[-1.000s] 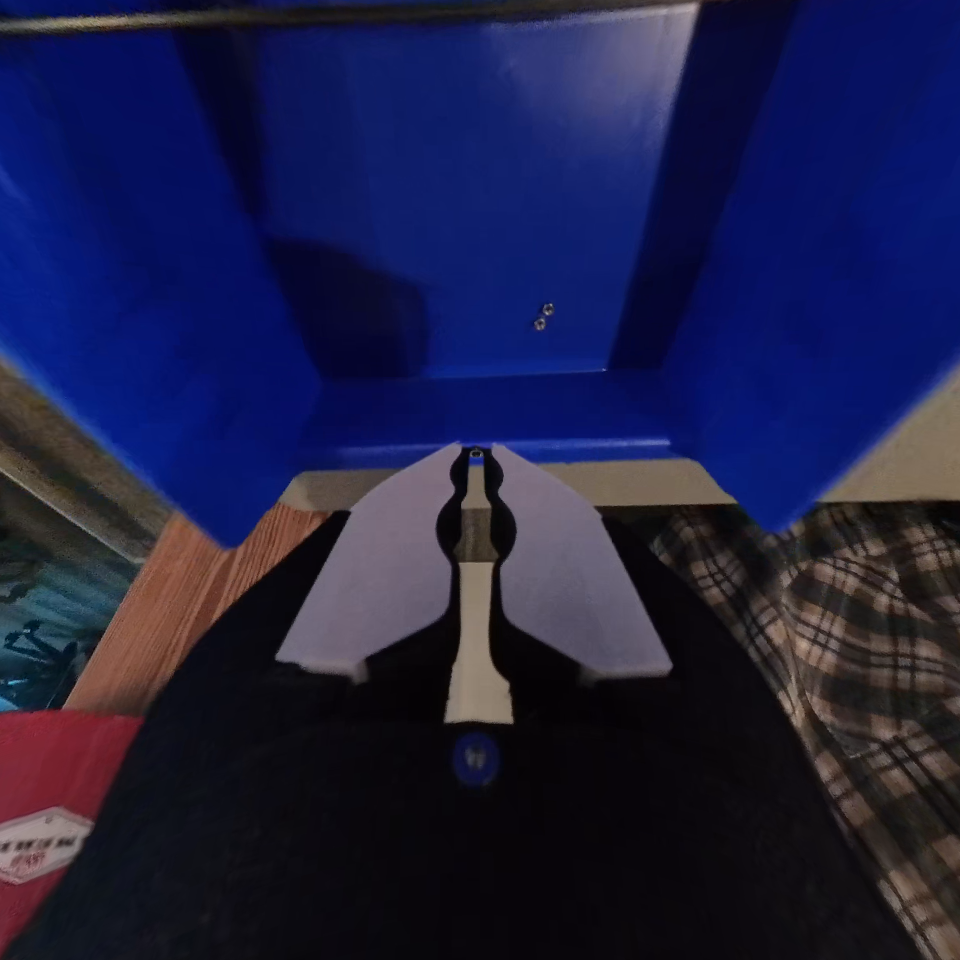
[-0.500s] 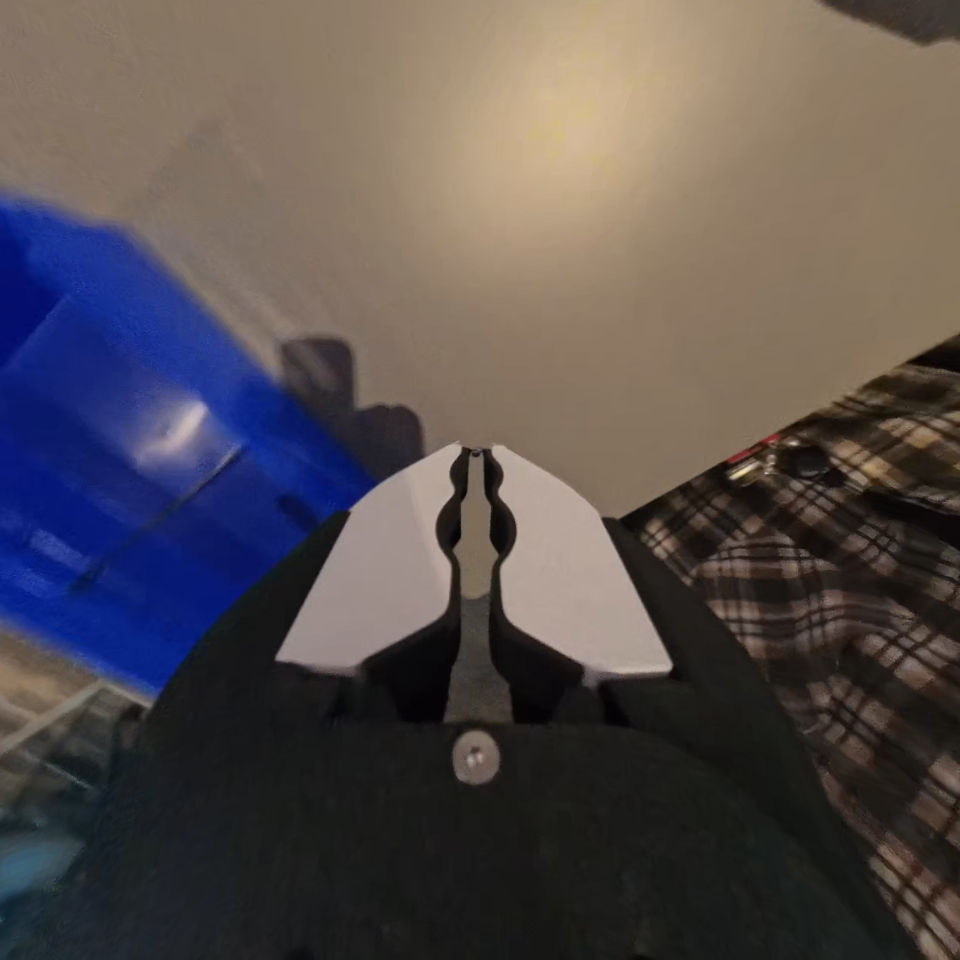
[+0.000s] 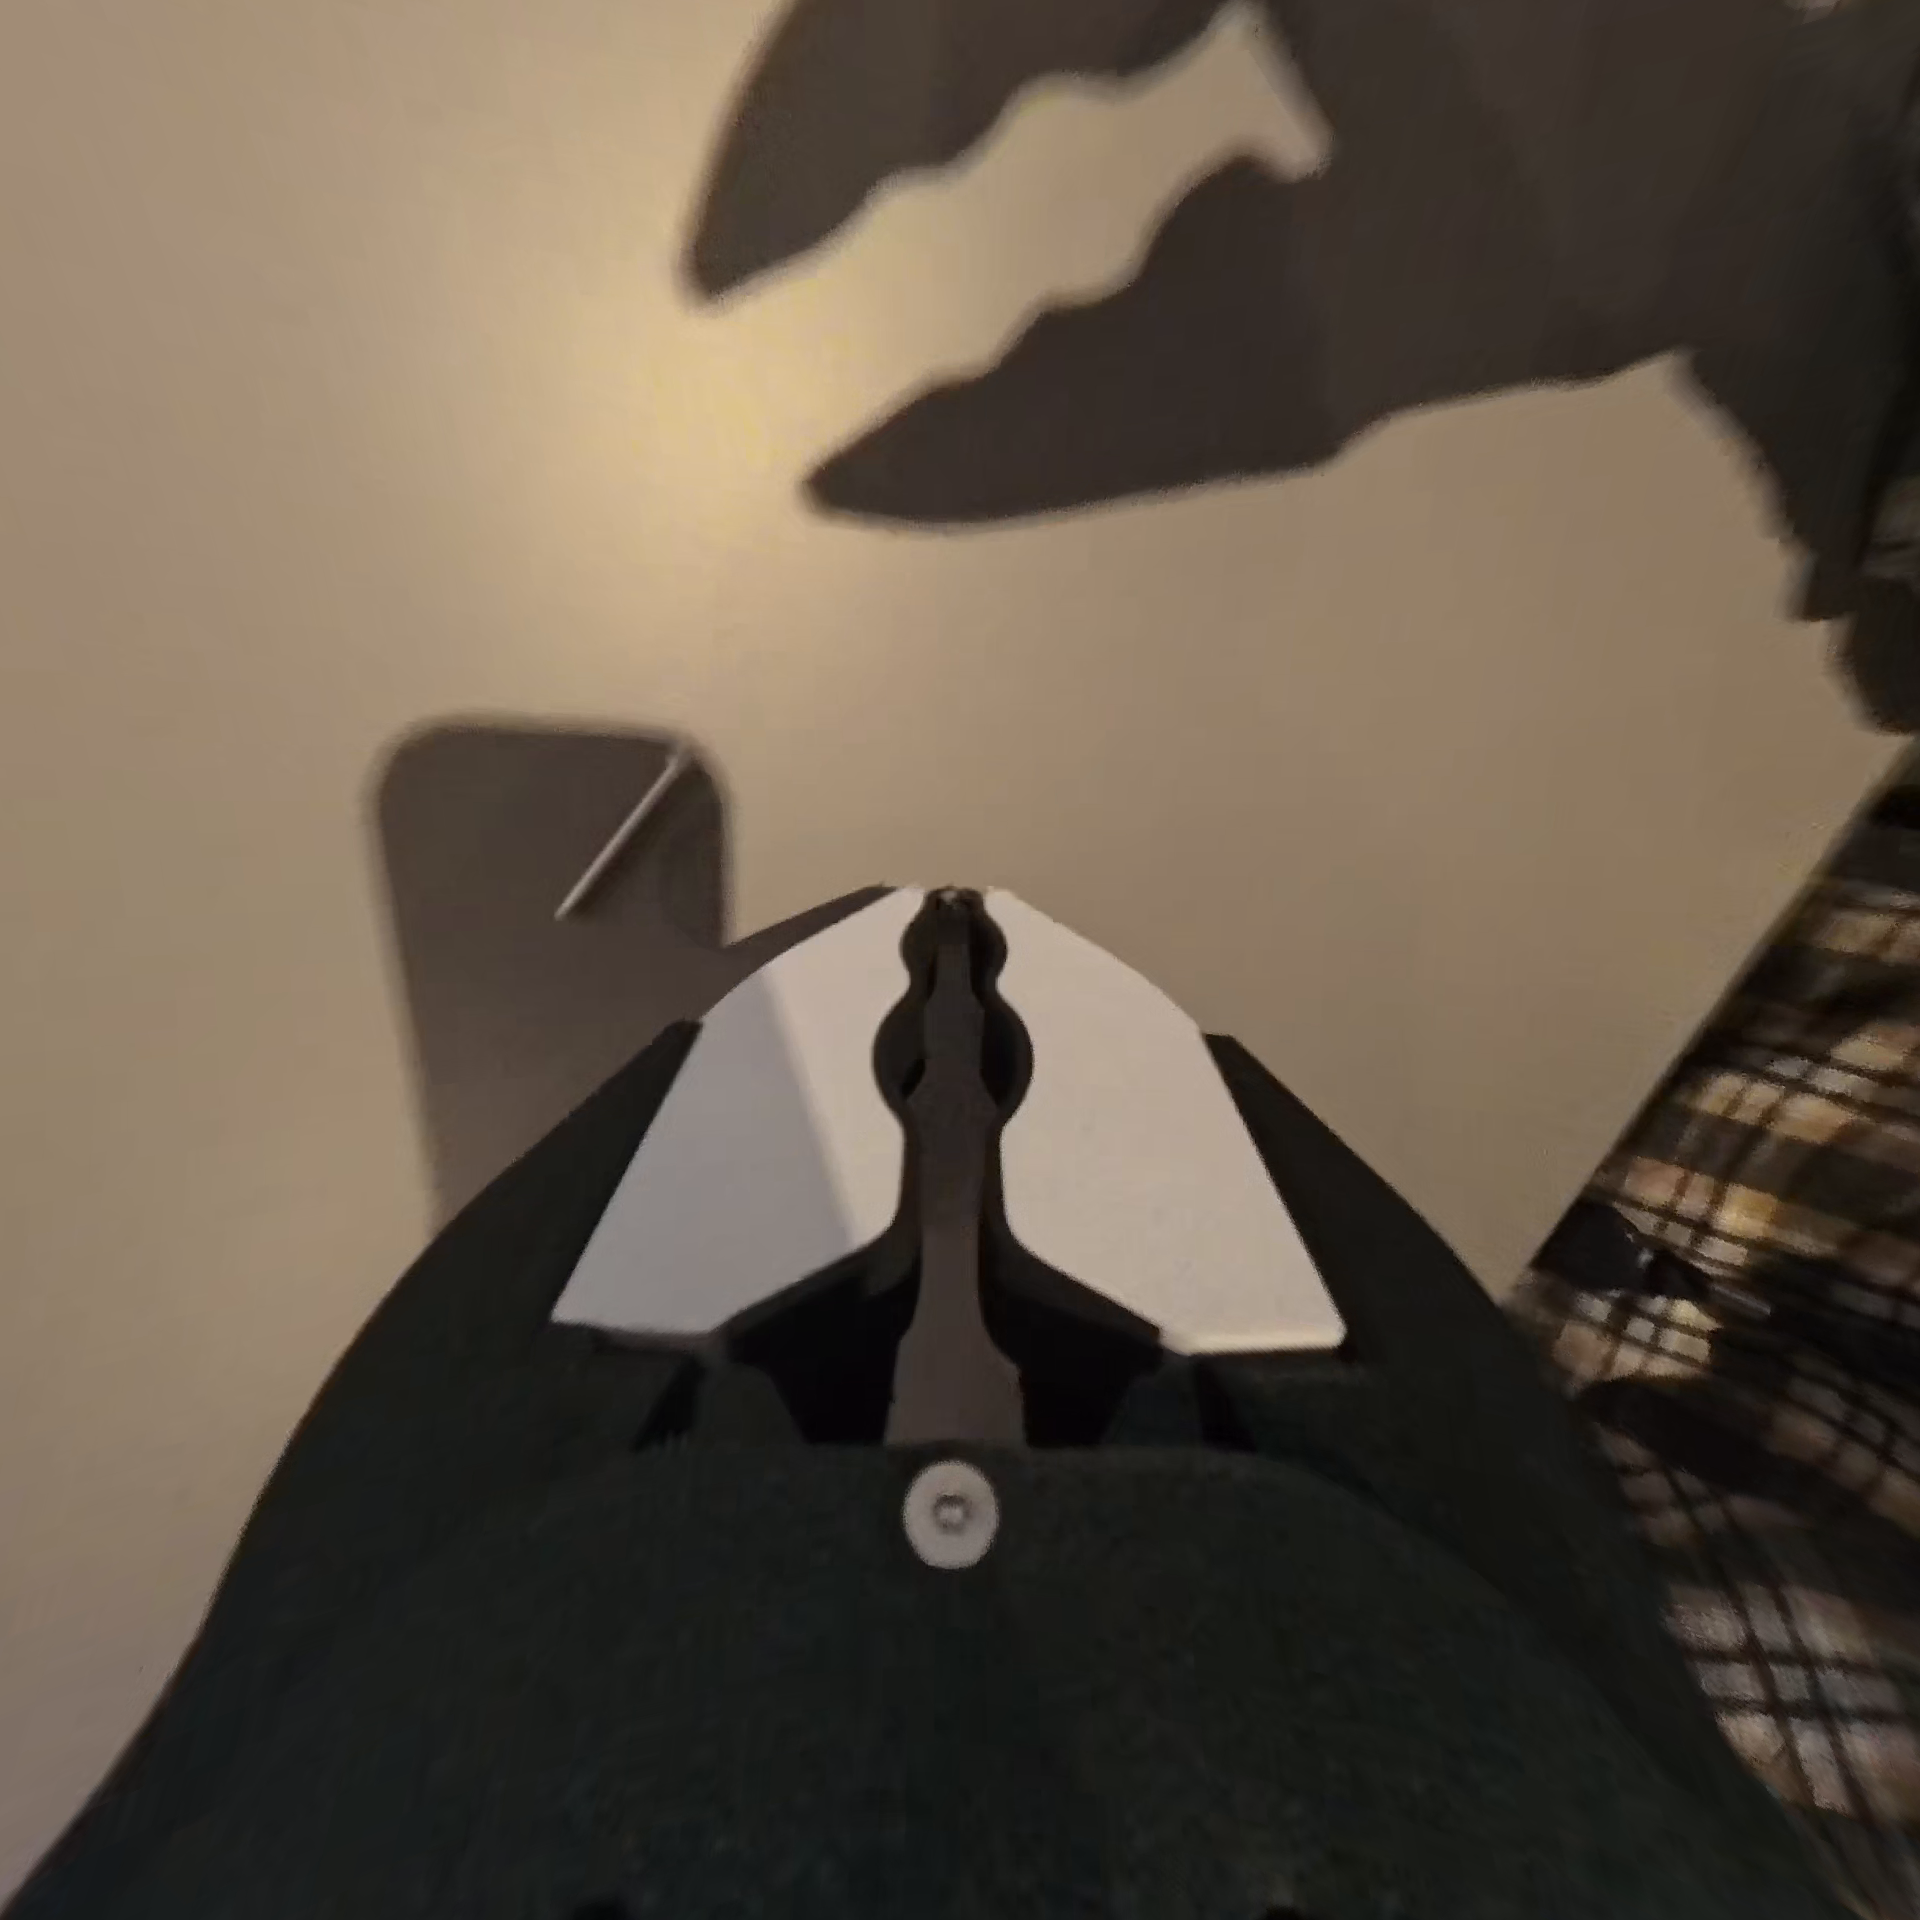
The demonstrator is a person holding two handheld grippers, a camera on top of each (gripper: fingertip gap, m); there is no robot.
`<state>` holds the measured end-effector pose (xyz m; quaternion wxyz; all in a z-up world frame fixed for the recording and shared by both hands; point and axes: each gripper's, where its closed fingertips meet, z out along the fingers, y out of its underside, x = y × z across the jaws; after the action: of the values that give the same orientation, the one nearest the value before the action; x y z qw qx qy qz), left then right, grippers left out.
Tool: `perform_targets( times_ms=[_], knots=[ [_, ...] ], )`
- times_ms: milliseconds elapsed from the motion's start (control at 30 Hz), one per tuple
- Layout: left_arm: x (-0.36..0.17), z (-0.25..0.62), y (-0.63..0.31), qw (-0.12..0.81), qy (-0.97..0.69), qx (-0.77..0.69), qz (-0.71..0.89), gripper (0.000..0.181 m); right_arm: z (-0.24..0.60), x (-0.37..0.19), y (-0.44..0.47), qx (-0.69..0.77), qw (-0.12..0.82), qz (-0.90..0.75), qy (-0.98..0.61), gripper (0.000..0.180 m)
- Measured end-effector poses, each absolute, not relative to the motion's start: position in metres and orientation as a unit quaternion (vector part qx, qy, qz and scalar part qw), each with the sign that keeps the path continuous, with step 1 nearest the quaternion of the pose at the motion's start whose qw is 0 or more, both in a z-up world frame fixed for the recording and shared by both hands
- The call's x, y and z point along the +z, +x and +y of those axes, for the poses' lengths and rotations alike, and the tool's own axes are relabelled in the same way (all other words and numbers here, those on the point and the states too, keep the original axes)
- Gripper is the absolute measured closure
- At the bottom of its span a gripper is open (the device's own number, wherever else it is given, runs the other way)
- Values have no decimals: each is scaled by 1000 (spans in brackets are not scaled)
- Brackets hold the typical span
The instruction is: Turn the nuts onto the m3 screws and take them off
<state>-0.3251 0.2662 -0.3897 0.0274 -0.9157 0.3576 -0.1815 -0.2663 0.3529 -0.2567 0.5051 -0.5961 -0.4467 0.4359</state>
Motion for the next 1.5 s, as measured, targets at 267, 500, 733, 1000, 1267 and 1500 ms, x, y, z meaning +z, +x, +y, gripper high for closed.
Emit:
perform_targets(
  times_ms=[267,500,733,1000,1267,1500],
  knots=[
    [-390,275,-306,48,-905,-220,362,176,364,-263,-259,429,505,-431,-612,159],
    [-390,274,-306,47,-902,-222,367,176,363,-267,-262,425,500,-439,-614,159],
    [-389,272,-308,44,-902,-233,360,171,361,-268,-264,426,497,-442,-613,159],
    [-348,283,-335,128,-892,-277,333,162,357,-270,-268,431,485,-452,-612,159],
    [-294,319,-399,405,-782,-405,245,149,332,-297,-292,410,420,-524,-617,159],
    [-282,318,-425,514,-722,-398,238,149,322,-350,-324,310,320,-627,-640,160]
  ],
)
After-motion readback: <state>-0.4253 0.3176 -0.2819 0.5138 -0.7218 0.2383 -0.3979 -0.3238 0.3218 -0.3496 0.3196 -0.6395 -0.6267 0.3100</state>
